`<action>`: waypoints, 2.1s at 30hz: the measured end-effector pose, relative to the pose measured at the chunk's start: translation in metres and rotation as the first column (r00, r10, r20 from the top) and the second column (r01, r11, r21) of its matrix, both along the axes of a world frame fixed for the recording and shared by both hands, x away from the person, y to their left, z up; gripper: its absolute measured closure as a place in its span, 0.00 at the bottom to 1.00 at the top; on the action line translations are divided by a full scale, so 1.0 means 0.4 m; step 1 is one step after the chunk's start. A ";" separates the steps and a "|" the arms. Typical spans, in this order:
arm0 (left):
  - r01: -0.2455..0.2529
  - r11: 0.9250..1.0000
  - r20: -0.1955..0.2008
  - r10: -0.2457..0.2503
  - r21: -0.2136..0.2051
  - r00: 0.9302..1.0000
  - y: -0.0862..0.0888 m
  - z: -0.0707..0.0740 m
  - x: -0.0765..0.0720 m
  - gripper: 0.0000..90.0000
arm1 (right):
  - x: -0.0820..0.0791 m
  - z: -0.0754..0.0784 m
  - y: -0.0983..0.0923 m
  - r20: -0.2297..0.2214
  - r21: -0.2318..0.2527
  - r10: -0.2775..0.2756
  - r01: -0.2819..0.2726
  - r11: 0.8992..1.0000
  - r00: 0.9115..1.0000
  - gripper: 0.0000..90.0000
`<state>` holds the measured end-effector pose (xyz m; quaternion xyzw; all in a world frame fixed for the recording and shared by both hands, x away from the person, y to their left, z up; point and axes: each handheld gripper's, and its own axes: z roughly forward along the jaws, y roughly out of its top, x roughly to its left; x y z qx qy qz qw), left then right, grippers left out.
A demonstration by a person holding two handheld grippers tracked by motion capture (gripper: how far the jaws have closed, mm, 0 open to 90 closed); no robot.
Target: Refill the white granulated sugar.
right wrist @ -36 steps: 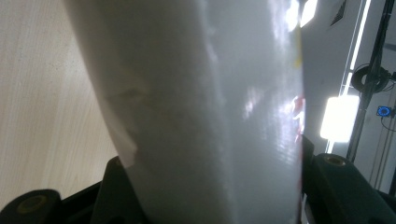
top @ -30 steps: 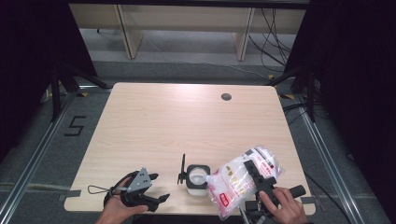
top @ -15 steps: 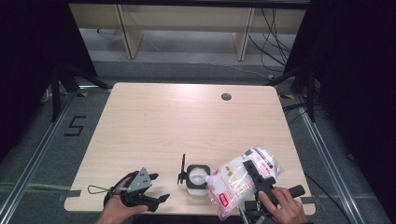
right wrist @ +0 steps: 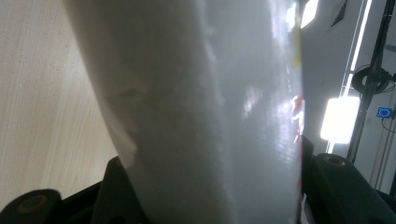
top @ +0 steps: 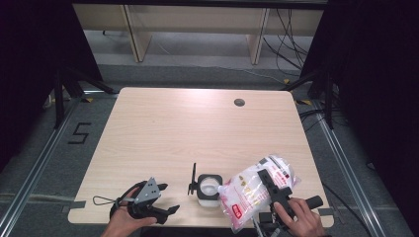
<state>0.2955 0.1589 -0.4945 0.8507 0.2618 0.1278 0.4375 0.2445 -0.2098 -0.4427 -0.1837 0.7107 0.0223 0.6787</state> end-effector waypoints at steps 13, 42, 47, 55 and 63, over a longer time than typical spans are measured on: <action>0.000 1.000 0.003 0.000 -0.007 1.000 0.000 0.000 0.000 0.22 | 0.000 -0.002 0.002 -0.002 -0.001 0.004 -0.004 1.000 1.000 0.56; -0.013 1.000 -0.009 0.013 0.010 1.000 0.001 0.001 -0.002 0.22 | -0.003 -0.008 0.004 -0.020 0.013 -0.006 0.006 1.000 1.000 0.56; -0.012 1.000 -0.007 0.012 0.011 1.000 0.001 0.002 -0.002 0.22 | 0.002 -0.008 0.004 0.008 0.018 0.032 -0.032 0.999 0.999 0.56; -0.013 1.000 -0.009 0.013 0.010 1.000 0.001 0.002 -0.002 0.22 | 0.002 -0.006 0.003 0.006 0.025 0.030 -0.030 0.999 1.000 0.57; -0.014 1.000 -0.016 0.014 -0.021 1.000 -0.001 0.002 -0.004 0.22 | 0.002 -0.015 0.002 -0.009 0.038 0.022 -0.022 0.999 1.000 0.57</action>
